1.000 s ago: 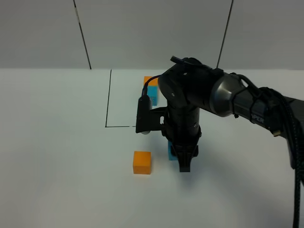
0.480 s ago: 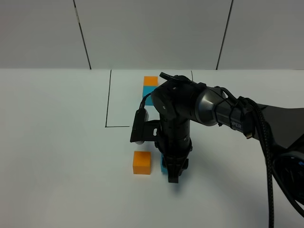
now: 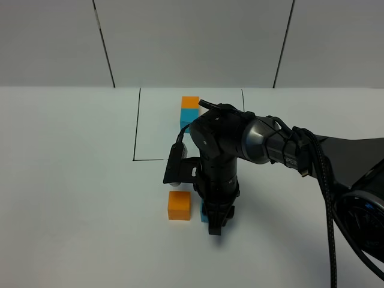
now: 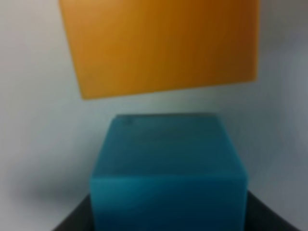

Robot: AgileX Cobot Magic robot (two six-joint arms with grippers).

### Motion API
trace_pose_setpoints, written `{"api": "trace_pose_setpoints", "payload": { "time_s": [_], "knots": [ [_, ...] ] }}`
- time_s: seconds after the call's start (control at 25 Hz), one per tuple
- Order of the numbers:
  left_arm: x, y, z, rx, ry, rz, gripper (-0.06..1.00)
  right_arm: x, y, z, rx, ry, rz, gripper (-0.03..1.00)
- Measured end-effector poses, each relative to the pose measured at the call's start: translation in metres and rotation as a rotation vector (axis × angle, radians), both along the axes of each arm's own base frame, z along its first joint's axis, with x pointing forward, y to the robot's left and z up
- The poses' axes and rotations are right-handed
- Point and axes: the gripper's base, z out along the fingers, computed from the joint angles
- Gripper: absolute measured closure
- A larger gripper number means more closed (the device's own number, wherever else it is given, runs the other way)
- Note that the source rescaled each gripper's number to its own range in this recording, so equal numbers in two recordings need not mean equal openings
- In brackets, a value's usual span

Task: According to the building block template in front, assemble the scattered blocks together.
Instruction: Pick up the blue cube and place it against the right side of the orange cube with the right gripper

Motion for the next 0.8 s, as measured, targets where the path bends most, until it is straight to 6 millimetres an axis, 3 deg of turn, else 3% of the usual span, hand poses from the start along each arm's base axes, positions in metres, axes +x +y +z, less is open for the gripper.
{"api": "trace_pose_setpoints", "payload": {
  "time_s": [0.8],
  "knots": [
    [0.0,0.0,0.0,0.0,0.0,0.0,0.39,-0.0024,0.0096,-0.0008,0.026,-0.03,0.055,0.96]
  ]
}}
